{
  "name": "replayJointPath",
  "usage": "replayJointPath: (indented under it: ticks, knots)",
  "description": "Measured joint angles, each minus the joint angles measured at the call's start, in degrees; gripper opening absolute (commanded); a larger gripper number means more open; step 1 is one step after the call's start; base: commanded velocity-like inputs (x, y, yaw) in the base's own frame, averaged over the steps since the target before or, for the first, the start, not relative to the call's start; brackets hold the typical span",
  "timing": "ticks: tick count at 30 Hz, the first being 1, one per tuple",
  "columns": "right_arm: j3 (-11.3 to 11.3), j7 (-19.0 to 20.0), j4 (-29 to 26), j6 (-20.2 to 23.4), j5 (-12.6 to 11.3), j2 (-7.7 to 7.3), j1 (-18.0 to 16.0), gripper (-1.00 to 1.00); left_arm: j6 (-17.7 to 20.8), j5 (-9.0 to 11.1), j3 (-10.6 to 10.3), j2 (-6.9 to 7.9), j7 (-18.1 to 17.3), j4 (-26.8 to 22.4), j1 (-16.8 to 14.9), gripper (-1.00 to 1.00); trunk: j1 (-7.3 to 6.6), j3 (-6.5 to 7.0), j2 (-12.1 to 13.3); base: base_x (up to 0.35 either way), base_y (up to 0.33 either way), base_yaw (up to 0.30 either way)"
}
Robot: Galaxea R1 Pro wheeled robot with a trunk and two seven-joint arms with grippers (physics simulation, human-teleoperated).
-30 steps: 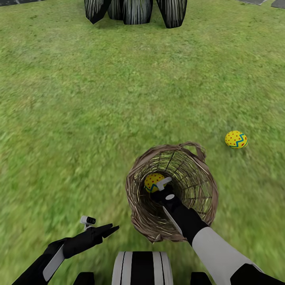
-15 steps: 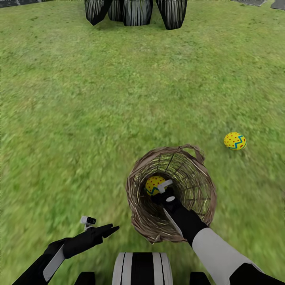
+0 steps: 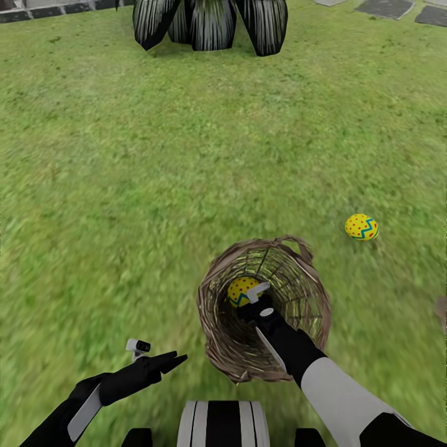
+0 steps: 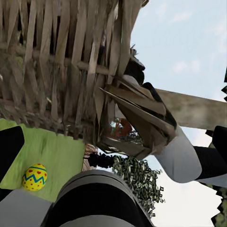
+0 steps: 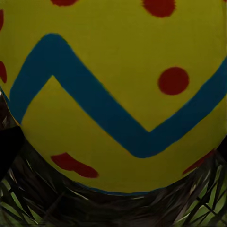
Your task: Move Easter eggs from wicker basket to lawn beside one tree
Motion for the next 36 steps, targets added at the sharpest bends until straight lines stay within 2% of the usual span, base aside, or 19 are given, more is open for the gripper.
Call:
replayJointPath:
  ticks: [11, 19, 36]
  knots:
    - [0.10, -0.08, 0.00, 0.13, 0.02, 0.04, 0.00, -1.00, 0.10, -0.12, 0.09, 0.09, 0.56, 0.09, -0.01, 1.00, -2.42, 2.02, 4.41, 0.000, 0.000, 0.000]
    - [0.14, -0.09, 0.00, 0.19, 0.03, 0.03, 0.00, -1.00, 0.18, -0.10, 0.54, 0.08, 0.89, 0.09, -0.02, 1.00, -4.17, 4.14, 7.62, 0.000, 0.000, 0.000]
    - [0.13, -0.10, -0.05, 1.33, 0.03, 0.01, 0.00, -1.00, 0.19, 0.01, 0.63, 0.09, 0.58, 0.09, 0.00, 1.00, -7.89, 8.60, 14.44, -0.147, 0.000, 0.000]
